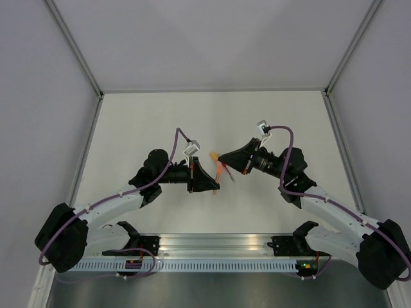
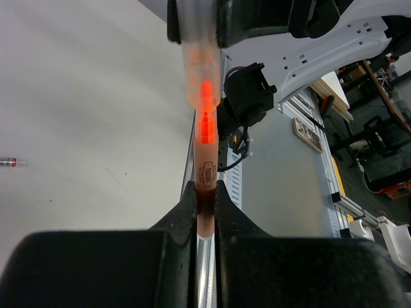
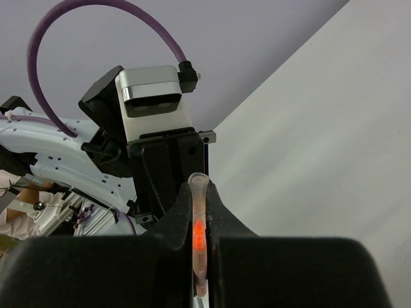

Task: Insert the pens into the pen caps

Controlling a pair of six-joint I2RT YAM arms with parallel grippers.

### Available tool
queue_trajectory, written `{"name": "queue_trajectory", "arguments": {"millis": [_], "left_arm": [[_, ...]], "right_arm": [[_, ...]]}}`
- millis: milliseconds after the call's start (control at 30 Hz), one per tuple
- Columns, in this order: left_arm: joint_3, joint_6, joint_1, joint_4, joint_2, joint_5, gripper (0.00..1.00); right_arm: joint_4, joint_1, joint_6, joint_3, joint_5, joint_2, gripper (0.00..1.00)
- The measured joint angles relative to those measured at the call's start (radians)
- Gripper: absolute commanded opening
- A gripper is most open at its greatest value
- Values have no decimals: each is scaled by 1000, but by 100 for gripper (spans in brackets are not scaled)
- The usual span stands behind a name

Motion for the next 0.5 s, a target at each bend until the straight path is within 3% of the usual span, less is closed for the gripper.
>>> {"name": "queue_trajectory", "arguments": {"millis": [500], "left_arm": [[-20,0,0,-17,-70,-79,2]], "right_arm": [[-27,60,-42,8,36,8,0]]}}
